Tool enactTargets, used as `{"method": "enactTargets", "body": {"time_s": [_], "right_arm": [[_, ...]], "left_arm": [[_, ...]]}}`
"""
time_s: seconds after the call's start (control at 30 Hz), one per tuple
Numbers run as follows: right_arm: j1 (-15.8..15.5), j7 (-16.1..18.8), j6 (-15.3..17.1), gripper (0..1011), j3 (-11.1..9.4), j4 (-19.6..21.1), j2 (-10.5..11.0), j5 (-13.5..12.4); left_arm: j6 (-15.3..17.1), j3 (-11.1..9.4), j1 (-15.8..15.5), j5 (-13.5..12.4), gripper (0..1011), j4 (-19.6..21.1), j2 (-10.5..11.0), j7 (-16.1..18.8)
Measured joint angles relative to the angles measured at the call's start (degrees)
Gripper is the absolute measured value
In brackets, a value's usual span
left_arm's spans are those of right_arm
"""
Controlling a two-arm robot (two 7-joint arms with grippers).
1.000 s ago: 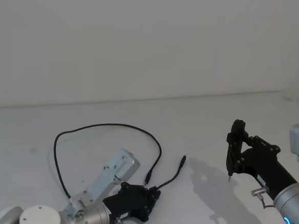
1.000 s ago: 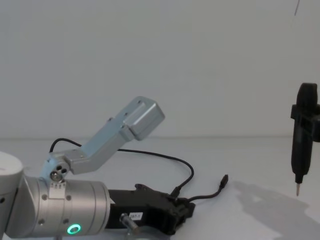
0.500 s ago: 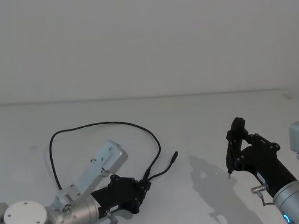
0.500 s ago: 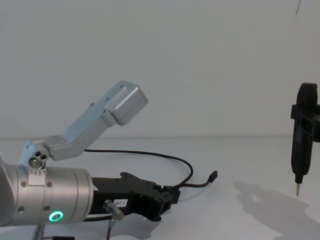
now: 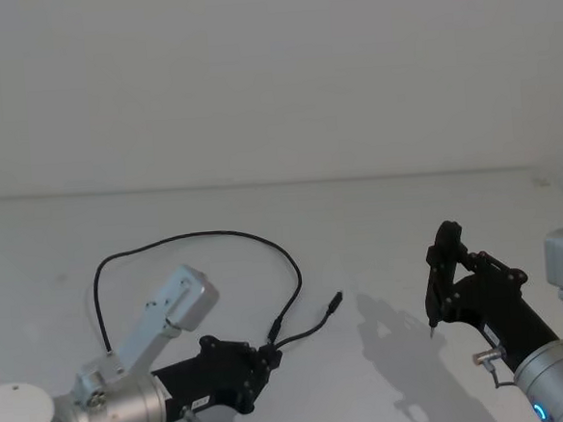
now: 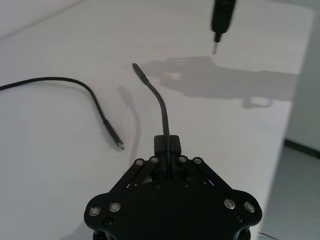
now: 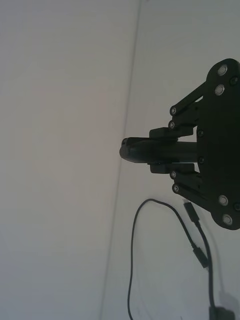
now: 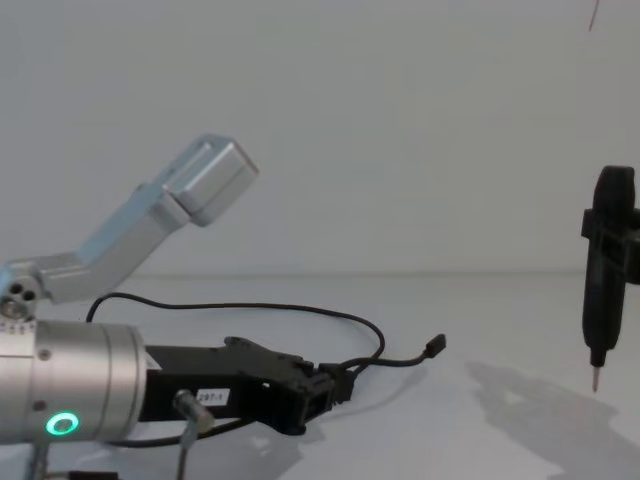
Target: Pick up the data cable with the one hand.
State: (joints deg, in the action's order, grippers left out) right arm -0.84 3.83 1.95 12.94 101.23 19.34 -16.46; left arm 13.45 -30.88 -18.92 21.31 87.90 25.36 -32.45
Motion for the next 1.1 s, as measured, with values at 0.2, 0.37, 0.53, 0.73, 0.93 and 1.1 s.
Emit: {"method": "enactTargets", "body": {"time_s": [0.2,0.37,0.53,0.73,0.93,1.1], "right_arm": [[0.00,0.00,0.00,279,0.00,0.00,-0.01,0.00],[0.04,0.03,0.06,279,-0.03,0.20,-0.29,-0.14],[0.28,0.21,0.48,279,-0.07,0.91,-1.12,-0.94],[0.96,0.32,1.61,279,0.39,2.28,-2.97,-2.28],[1.44,0.37,2.99,279,0.92,3.37,-4.38,-3.22],[1.67,0.41,4.67,279,1.46,4.05,-5.41,-3.91]], "left_arm": [[0.83,1.21,2.40,3.05,48,3.68,2.54,-2.24],[1.46,2.36,4.61,5.08,48,6.81,4.63,-3.06],[1.83,3.05,5.94,6.32,48,8.71,5.87,-3.53],[2.12,3.61,7.07,7.37,48,10.27,6.90,-3.94],[2.31,4.00,7.79,8.03,48,11.28,7.61,-4.19],[2.41,4.17,8.13,8.36,48,11.76,7.94,-4.31]]}}
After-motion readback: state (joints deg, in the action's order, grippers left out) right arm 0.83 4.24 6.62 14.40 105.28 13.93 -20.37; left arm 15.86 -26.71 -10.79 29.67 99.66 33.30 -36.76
